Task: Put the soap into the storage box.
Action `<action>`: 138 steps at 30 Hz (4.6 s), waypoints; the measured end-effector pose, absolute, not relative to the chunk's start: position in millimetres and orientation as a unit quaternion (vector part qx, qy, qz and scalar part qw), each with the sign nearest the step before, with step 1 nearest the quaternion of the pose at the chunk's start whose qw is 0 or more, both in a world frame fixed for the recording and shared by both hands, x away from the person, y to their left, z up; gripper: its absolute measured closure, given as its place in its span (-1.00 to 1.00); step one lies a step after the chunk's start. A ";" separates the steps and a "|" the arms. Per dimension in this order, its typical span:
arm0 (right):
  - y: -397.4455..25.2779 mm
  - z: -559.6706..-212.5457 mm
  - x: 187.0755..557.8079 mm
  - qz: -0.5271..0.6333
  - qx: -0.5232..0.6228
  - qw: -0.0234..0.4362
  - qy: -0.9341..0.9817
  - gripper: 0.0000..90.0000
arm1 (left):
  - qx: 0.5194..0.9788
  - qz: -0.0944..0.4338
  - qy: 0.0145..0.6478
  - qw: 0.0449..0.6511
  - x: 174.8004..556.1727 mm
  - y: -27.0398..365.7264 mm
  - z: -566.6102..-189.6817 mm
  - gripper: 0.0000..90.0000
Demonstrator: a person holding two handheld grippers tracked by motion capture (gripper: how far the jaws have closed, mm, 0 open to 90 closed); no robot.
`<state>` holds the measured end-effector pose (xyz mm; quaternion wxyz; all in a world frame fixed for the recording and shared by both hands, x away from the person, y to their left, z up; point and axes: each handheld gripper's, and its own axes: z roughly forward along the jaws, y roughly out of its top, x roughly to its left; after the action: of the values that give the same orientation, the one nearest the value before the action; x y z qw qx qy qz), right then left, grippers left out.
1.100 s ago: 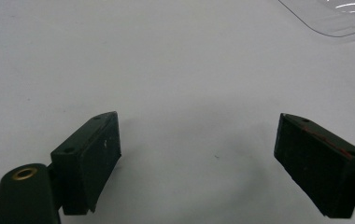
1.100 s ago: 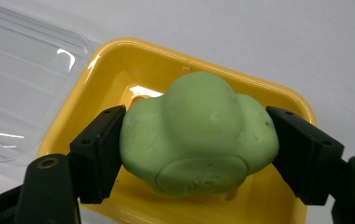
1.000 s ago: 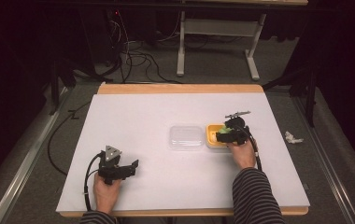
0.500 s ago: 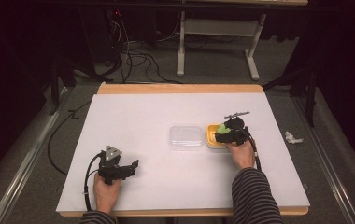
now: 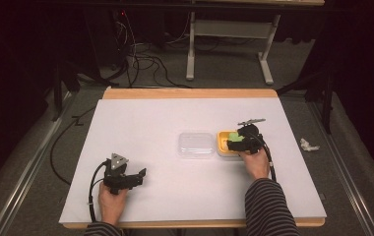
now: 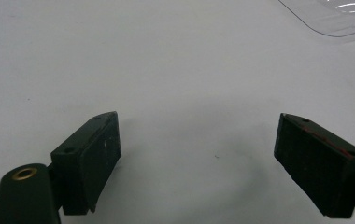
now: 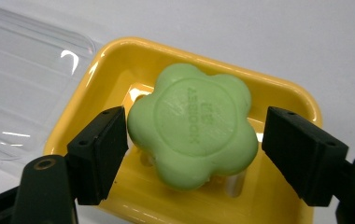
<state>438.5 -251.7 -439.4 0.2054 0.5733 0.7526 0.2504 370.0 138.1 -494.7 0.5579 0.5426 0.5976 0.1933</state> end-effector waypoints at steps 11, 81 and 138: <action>-258.8 -429.2 426.0 0.280 0.565 0.215 0.746 -0.50 | 0.542 0.193 0.598 0.557 370.3 137.6 -494.9 -0.66; -305.5 -411.4 334.1 0.388 0.557 0.258 0.687 -0.70 | 0.549 0.196 0.595 0.553 370.4 135.5 -496.0 -0.66; -271.6 -462.8 308.1 0.385 0.540 0.221 0.715 -0.66 | 0.550 0.197 0.595 0.552 370.5 134.6 -496.4 -0.66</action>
<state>308.1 -271.6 -462.8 0.2214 0.5398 0.7151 0.3850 370.5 134.6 -496.4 0.5520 0.5499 0.5951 0.1970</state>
